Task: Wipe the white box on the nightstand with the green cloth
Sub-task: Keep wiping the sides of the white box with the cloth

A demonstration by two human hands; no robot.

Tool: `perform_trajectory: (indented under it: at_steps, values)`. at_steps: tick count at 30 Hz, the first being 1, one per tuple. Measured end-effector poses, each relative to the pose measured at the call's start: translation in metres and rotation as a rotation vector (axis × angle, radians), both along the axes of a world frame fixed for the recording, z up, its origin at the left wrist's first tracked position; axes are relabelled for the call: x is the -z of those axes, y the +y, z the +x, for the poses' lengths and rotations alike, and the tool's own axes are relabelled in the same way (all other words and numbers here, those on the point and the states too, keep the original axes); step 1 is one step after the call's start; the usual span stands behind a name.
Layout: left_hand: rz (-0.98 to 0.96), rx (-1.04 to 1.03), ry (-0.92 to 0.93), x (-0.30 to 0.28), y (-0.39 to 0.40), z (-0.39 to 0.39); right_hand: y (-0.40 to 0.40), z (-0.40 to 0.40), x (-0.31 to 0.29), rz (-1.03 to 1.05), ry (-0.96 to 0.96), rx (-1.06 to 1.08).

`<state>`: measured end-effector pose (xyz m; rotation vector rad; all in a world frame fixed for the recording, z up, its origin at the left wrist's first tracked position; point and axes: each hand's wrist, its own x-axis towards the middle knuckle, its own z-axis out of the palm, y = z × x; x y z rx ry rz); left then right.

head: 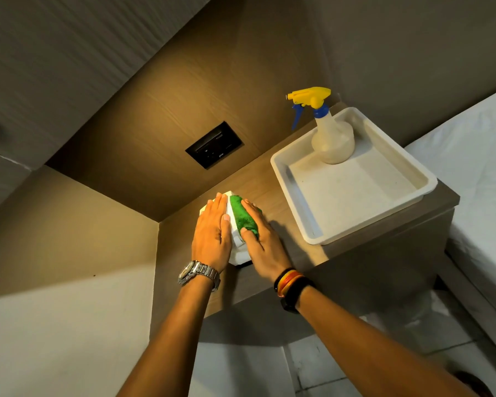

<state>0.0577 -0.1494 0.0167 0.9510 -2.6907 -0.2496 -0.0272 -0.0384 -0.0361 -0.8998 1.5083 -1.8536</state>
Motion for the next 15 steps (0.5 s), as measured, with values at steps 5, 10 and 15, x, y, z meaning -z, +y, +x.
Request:
perform_trajectory:
  at_steps: [5,10,15]
  values:
    - [-0.004,-0.032,0.018,-0.001,0.002,0.000,-0.028,-0.031,-0.016,0.089,-0.236,-0.007]
    - [-0.003,-0.037,0.007,0.001,0.004,-0.001,-0.027,-0.029,-0.046,0.006,-0.196,-0.053]
    - [-0.004,-0.023,-0.039,-0.004,0.002,-0.001,0.011,-0.017,-0.033,-0.002,-0.182,-0.051]
